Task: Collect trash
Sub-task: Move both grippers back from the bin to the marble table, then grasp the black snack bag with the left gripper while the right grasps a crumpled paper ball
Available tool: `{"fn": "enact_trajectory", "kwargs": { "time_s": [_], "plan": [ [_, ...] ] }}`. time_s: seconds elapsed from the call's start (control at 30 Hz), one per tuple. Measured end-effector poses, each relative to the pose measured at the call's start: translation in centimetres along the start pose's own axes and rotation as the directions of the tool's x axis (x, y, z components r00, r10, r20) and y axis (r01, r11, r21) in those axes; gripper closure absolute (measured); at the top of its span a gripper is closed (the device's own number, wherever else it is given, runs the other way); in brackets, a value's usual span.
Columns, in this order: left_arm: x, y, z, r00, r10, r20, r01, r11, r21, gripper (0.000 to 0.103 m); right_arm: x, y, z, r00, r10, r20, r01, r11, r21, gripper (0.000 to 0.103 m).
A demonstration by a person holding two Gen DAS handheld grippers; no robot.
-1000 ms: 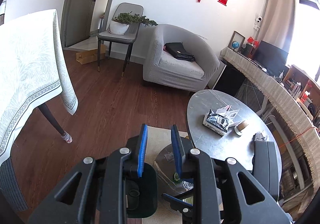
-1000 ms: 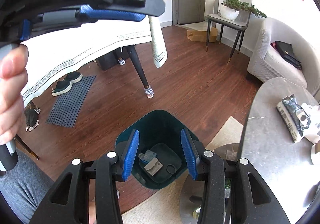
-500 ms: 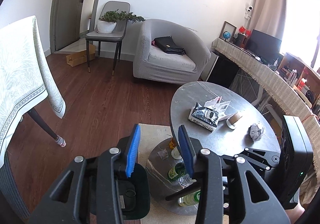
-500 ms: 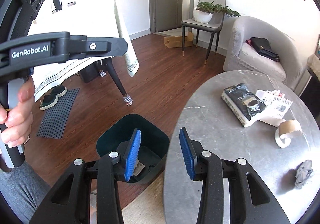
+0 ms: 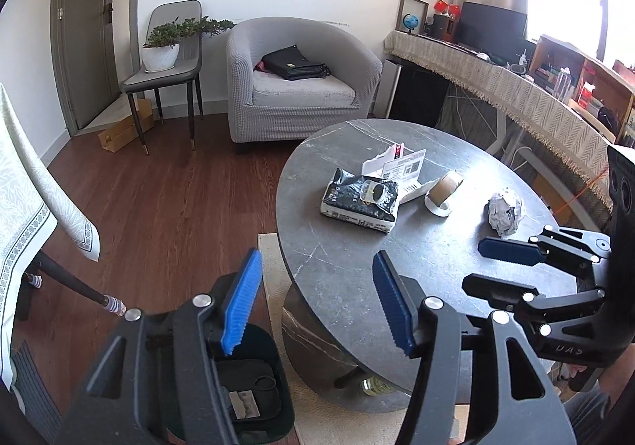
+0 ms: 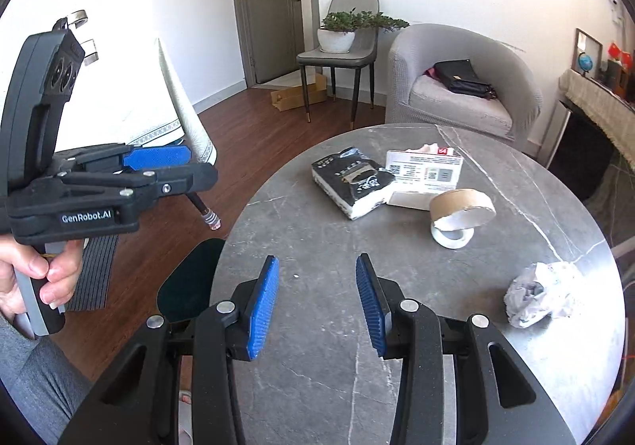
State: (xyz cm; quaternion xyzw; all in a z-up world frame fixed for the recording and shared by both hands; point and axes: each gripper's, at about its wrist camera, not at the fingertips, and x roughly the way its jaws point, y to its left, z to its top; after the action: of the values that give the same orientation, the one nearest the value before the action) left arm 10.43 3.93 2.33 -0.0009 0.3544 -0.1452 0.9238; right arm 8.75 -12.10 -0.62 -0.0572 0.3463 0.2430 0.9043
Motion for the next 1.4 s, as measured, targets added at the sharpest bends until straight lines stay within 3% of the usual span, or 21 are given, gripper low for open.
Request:
{"fn": "enact_trajectory", "kwargs": {
  "time_s": [0.1,0.23,0.33,0.43,0.77,1.13,1.4],
  "plan": [
    [0.5,-1.0,0.0,1.000,-0.003,0.008,0.002,0.999,0.038,0.033,-0.7,-1.3,-0.5,1.000,-0.018,0.009,0.017,0.999,0.033,0.060],
    [1.3,-2.0,0.2,1.000,-0.009,0.016,0.007,0.996,0.085,0.024,-1.8,-3.2,-1.4,0.999,-0.040,0.018,0.038,0.996,0.083,0.045],
    [2.0,-2.6,0.3,0.999,-0.037,0.019,0.035,0.994,0.104,0.016,-3.1,-4.9,-2.1,0.999,-0.025,0.041,0.018,0.987,0.159,0.039],
    [3.1,-3.3,0.6,0.999,-0.036,0.017,0.033,0.989,0.146,0.015,-4.2,-6.1,-2.5,0.997,-0.061,0.055,0.049,0.978,0.201,0.034],
    [8.2,-4.0,1.3,0.997,-0.026,-0.069,0.038,0.980,0.193,0.011,-4.1,-9.4,-4.2,0.993,-0.122,0.005,0.116,0.956,0.269,0.029],
    [10.9,-3.3,2.6,0.993,-0.043,-0.113,0.060,0.987,0.152,0.011,-2.3,-10.6,-4.1,0.996,-0.083,-0.029,0.088,0.954,0.287,0.028],
    [11.6,-3.7,3.1,0.991,-0.038,-0.126,0.060,0.982,0.176,0.011,-1.5,-11.1,-4.2,0.997,-0.066,-0.045,0.077,0.947,0.312,0.028]
  ]
}}
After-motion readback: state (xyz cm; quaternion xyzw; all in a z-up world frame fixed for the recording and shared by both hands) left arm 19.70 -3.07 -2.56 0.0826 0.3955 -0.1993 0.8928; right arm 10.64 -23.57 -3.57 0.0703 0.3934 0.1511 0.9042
